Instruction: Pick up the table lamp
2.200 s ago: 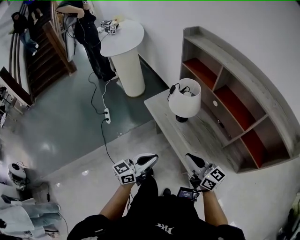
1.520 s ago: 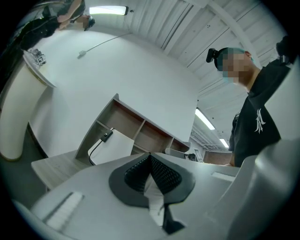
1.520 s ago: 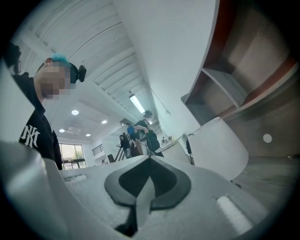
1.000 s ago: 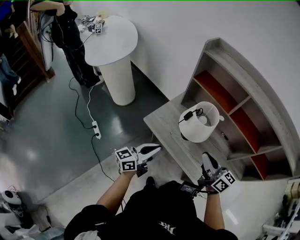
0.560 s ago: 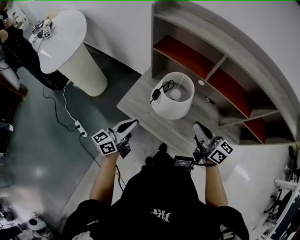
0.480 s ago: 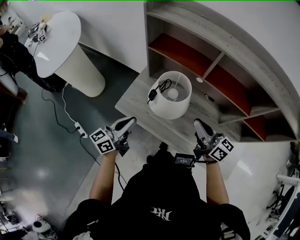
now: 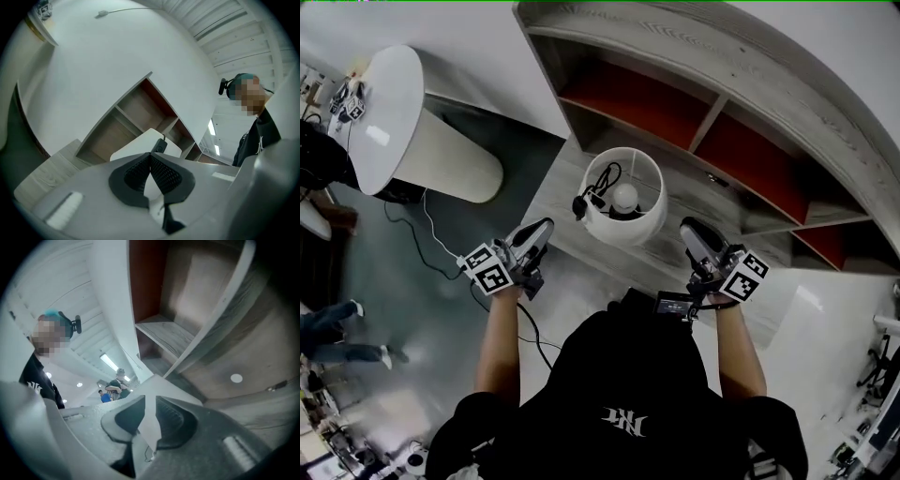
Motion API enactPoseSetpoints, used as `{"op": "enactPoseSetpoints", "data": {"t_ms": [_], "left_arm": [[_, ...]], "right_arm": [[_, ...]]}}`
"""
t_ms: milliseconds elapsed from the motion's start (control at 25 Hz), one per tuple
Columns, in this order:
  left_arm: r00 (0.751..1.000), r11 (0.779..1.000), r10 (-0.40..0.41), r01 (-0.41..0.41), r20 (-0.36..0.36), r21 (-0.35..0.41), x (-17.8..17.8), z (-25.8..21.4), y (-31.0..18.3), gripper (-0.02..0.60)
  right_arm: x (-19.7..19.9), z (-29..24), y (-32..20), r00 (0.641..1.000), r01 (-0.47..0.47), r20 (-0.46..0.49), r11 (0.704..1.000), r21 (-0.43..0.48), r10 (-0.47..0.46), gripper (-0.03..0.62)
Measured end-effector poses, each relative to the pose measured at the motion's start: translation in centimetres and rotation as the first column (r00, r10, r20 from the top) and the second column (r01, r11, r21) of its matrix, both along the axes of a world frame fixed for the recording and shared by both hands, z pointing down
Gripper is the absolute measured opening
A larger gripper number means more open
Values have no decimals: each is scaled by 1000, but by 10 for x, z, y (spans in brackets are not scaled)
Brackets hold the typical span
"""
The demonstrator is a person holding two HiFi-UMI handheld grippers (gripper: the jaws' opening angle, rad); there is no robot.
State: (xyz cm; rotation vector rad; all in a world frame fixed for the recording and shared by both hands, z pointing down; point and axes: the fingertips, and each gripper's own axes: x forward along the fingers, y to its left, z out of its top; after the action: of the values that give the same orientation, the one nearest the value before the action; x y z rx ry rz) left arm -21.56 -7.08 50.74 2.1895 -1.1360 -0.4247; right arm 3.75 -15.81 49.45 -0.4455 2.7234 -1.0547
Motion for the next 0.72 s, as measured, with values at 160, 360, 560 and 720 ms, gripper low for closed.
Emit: {"op": "enactPoseSetpoints", "data": {"t_ms": [160, 360, 560, 720], "left_arm": [[999, 998, 39, -39, 2, -56, -8, 13, -23, 35], [987, 981, 158, -160, -25, -105, -10, 33, -48, 41], [942, 930, 323, -334, -89, -153, -10, 59, -65, 86], [892, 884, 409, -439, -192, -160, -11, 71, -78, 106]], "right_arm": [[-7, 13, 2, 999, 28, 17, 998, -51, -27, 71], [-6, 38, 2, 999, 34, 2, 993, -109, -34, 103], [-8, 55, 4, 1000, -11, -16, 986, -167, 9, 115], [-4, 60, 3, 996, -63, 49, 968, -243, 78, 115]]}}
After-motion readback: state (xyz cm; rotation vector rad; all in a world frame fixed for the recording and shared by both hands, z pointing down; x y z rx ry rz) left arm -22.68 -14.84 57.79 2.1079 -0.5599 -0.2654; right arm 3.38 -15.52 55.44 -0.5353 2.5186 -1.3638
